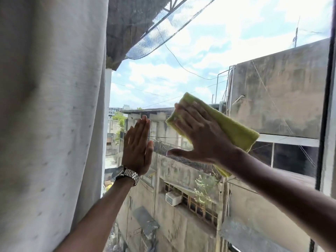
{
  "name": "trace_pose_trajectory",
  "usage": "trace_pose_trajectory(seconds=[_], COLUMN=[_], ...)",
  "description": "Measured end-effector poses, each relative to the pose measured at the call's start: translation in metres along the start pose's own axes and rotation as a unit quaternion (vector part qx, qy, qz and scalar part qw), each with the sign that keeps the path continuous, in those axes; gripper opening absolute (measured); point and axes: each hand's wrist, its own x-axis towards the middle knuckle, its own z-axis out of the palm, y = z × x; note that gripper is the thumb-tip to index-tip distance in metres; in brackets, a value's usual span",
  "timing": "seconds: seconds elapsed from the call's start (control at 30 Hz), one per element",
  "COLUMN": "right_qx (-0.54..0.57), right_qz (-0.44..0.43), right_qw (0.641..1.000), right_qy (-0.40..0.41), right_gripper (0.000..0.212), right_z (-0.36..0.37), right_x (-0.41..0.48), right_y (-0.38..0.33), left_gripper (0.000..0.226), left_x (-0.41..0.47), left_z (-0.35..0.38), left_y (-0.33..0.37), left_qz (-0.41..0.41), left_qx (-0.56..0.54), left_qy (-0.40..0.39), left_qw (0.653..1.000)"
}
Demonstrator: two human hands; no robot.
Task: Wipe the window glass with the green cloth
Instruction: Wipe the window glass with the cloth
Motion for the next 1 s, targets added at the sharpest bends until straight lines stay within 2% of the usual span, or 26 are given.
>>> trace_pose_trajectory(seconds=[0.13,0.23,0.33,0.4,0.5,0.57,0.73,0.83,1.0], right_qx=[0.004,-0.02,-0.067,-0.081,-0.099,-0.106,-0.063,-0.056,-0.074], right_qz=[-0.191,-0.271,-0.318,-0.273,-0.157,-0.087,0.067,0.023,-0.173], right_qw=[0.977,0.955,0.937,0.954,0.982,0.99,0.995,0.998,0.98], right_qy=[-0.098,-0.121,-0.128,-0.097,-0.026,-0.015,0.039,0.01,-0.057], right_gripper=[0.096,0.09,0.09,0.093,0.09,0.09,0.103,0.108,0.106], right_z=[0.04,0.05,0.044,0.033,0.008,-0.008,0.011,0.037,0.063], right_x=[-0.072,-0.108,-0.098,-0.069,-0.014,0.014,0.02,-0.014,-0.085], right_y=[-0.045,-0.047,-0.021,0.001,0.037,0.049,0.006,-0.03,-0.05], left_gripper=[0.06,0.06,0.06,0.06,0.06,0.06,0.06,0.06,0.06], left_x=[-0.001,0.0,-0.001,-0.001,-0.002,-0.003,-0.002,-0.002,-0.001], left_z=[0.001,0.002,0.005,0.007,0.008,0.008,0.009,0.007,0.003], left_y=[-0.002,-0.004,-0.006,-0.009,-0.011,-0.01,-0.011,-0.01,-0.007], left_qz=[0.002,0.009,0.01,0.018,0.018,0.019,0.016,0.015,0.015], left_qx=[-0.007,-0.009,-0.013,-0.015,-0.014,-0.014,-0.011,-0.013,-0.016], left_qy=[0.001,0.001,0.006,0.009,0.013,0.011,0.01,0.01,0.007], left_qw=[1.0,1.0,1.0,1.0,1.0,1.0,1.0,1.0,1.0])
